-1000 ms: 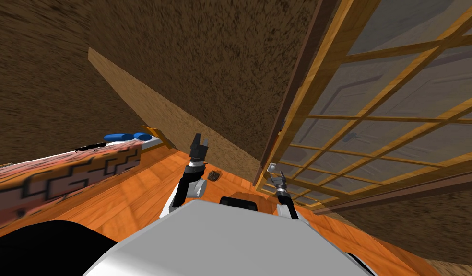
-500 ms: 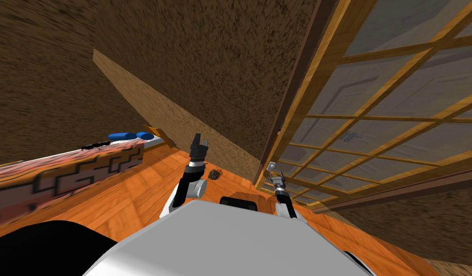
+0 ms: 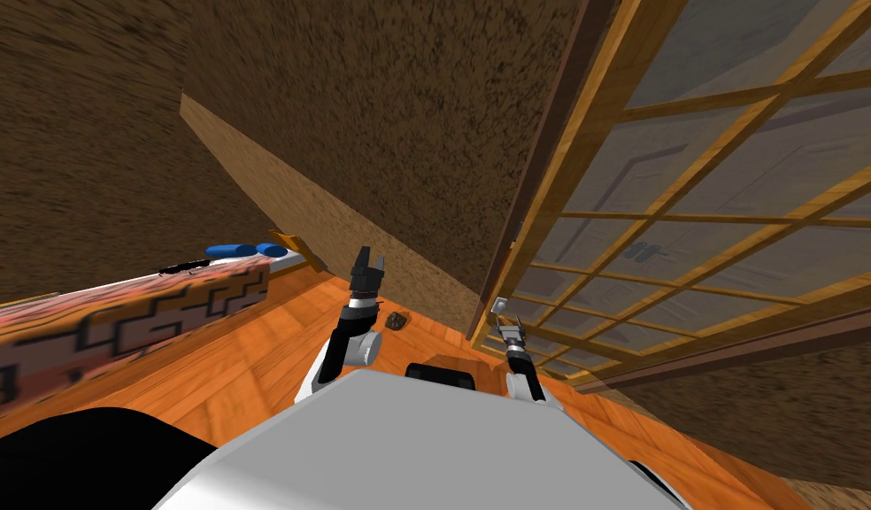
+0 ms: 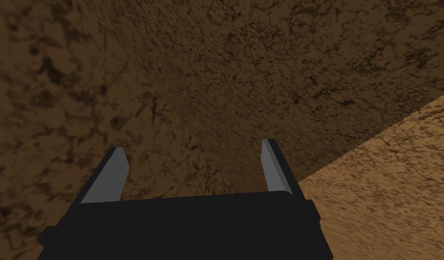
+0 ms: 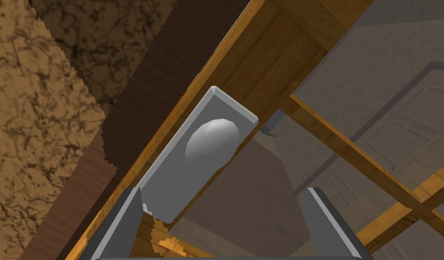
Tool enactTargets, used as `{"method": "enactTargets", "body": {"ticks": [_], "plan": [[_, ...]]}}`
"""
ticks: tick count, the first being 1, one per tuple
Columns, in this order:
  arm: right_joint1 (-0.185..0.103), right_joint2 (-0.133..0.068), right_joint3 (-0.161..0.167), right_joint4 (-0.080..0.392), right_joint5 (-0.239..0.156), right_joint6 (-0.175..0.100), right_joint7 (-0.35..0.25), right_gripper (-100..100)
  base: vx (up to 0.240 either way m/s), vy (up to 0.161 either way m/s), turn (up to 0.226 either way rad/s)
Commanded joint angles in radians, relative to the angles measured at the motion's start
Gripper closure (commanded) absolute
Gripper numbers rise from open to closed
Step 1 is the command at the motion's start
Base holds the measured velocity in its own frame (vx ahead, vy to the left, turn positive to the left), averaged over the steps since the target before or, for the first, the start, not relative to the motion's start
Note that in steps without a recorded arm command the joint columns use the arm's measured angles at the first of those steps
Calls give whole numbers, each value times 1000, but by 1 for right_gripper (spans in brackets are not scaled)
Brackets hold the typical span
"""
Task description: Pull the door open
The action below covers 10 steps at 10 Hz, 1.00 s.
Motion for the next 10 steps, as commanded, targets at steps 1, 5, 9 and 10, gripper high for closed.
{"method": "enactTargets", "body": {"ticks": [1, 5, 9, 10], "plan": [[-3, 3, 5, -1, -12, 3, -50, -100, -34, -9, 15], [-6, 9, 15, -6, -33, 10, -129, -100, -35, -10, 15], [-13, 20, 32, -14, -71, 22, -253, -100, -47, -18, 22], [-13, 20, 32, -14, -71, 22, -261, -100, -42, -11, 9]]}}
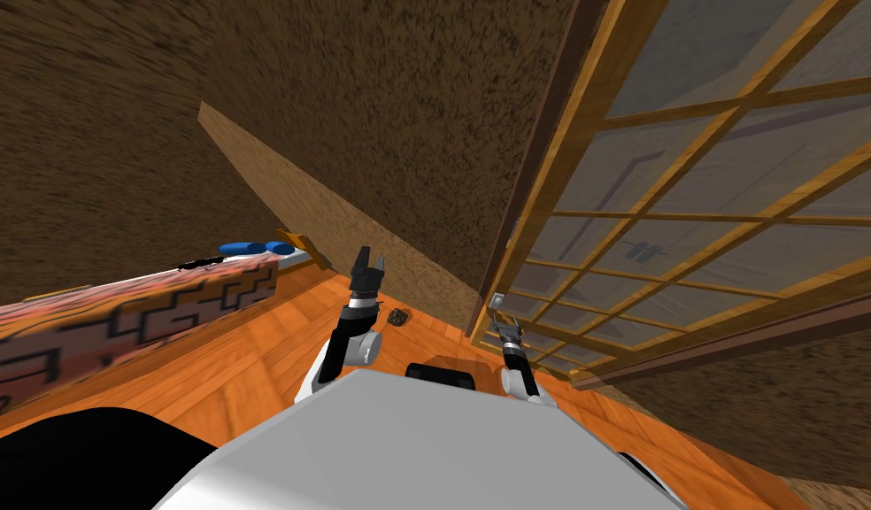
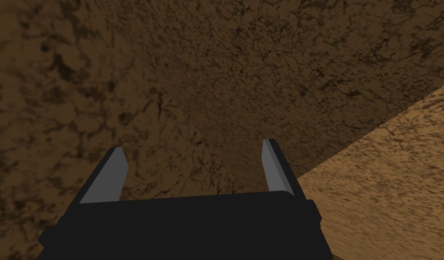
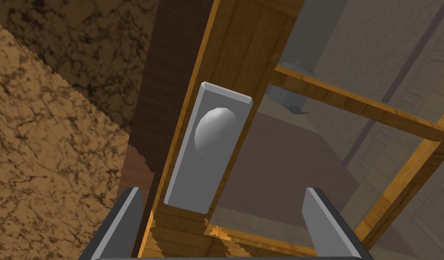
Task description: Pull the door open
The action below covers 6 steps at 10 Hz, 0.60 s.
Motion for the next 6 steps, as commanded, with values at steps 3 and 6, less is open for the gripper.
{"method": "enactTargets", "body": {"ticks": [3, 6], "plan": [[-3, 7, 12, -10, -27, 11, -89, -100, -43, -9, 19], [-6, 14, 22, -14, -49, 19, -153, -100, -50, -15, 17]]}}
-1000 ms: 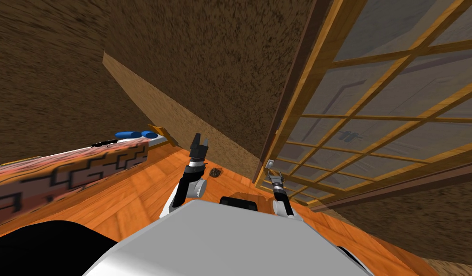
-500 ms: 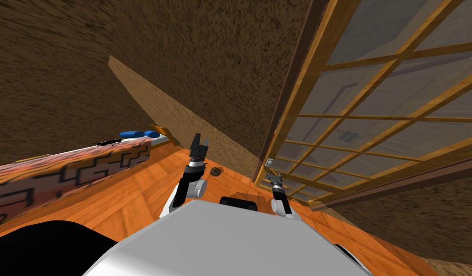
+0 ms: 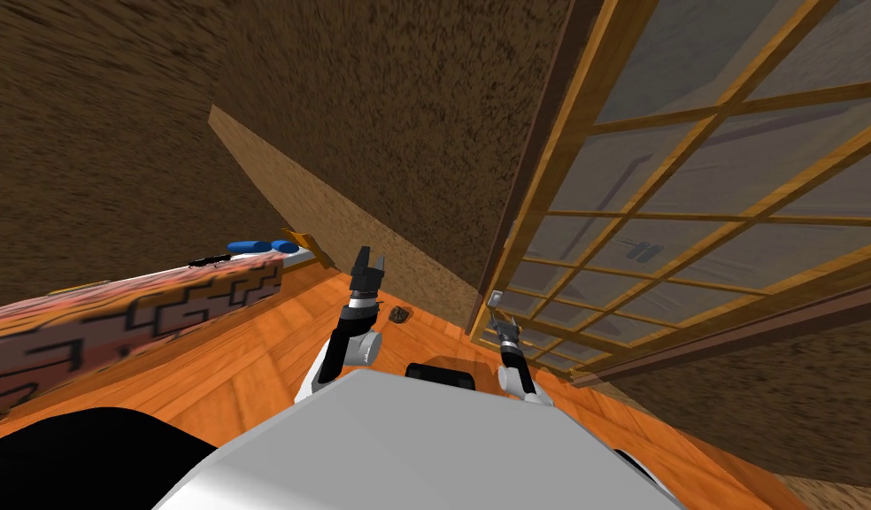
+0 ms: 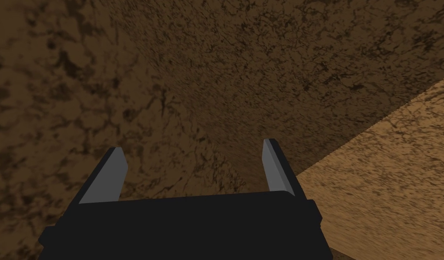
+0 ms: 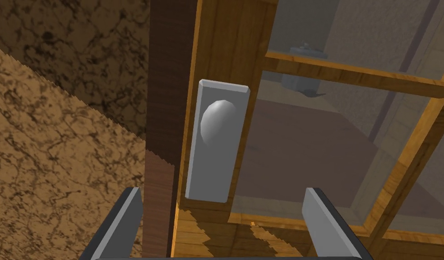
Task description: Pull the door open
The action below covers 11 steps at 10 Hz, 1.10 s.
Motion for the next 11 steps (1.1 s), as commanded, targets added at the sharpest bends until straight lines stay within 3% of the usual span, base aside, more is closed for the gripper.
{"method": "enactTargets", "body": {"ticks": [1, 4, 5, 11], "plan": [[-5, 3, 5, 3, -10, 2, -33, -100, -51, -11, 16], [-8, 9, 15, -1, -32, 9, -93, -100, -53, -12, 18], [-8, 8, 13, 1, -27, 7, -79, -100, -29, -7, 4], [30, -65, -14, 25, -47, -24, -156, -100, 197, 7, 115]]}}
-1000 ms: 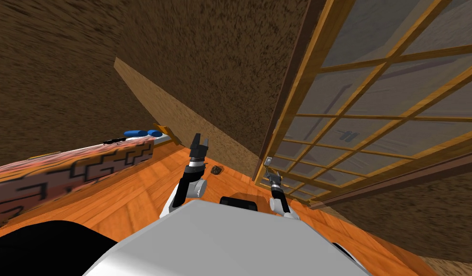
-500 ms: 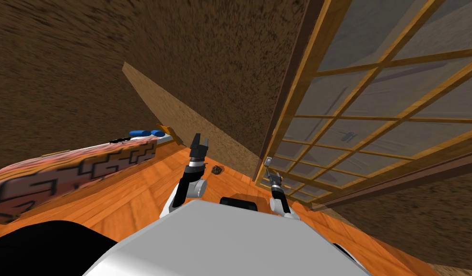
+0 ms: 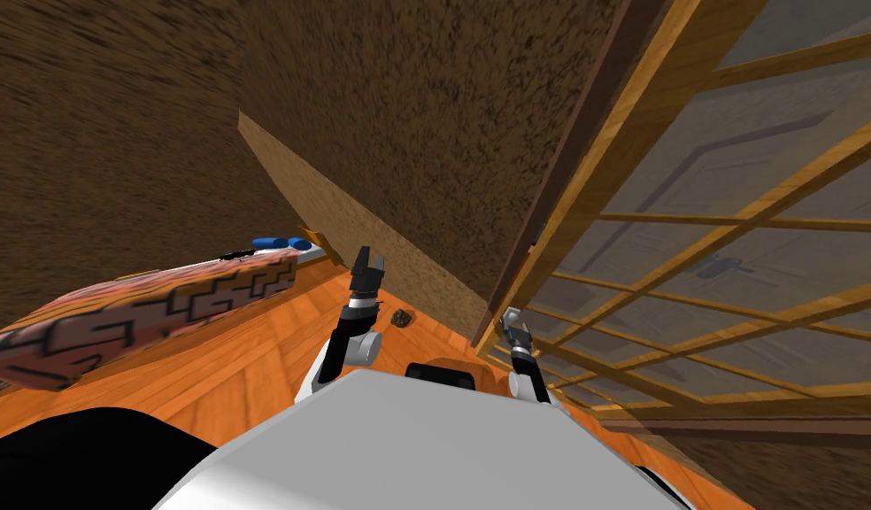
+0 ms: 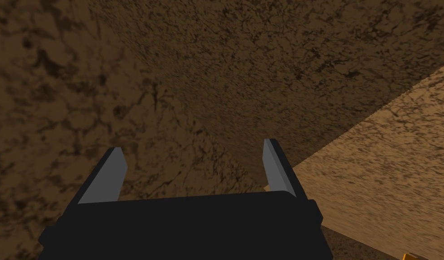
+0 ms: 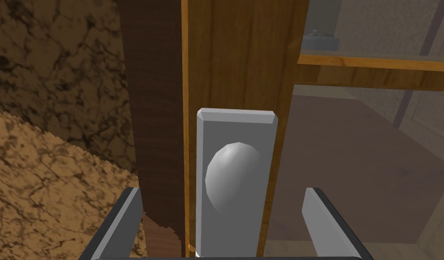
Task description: Pull the door open
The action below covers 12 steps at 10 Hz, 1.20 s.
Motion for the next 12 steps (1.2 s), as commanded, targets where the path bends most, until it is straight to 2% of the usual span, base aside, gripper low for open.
{"method": "enactTargets", "body": {"ticks": [1, 2, 3, 4, 5, 10, 12], "plan": [[-4, -5, 0, 28, 0, -20, -17, -100, 122, -7, 25], [5, -23, -6, 33, -4, -27, -34, -100, 134, -14, 89], [8, -29, -8, 35, -6, -30, -40, -100, 170, -44, 113], [4, -26, -7, 31, -5, -23, -34, -100, 67, -23, 16], [4, -26, -7, 31, -5, -23, -34, 100, -16, 7, -13], [4, -26, -7, 31, -5, -23, -34, 100, -10, 2, 0], [13, -39, 16, 25, 6, -27, -61, 100, -168, -20, 79]]}}
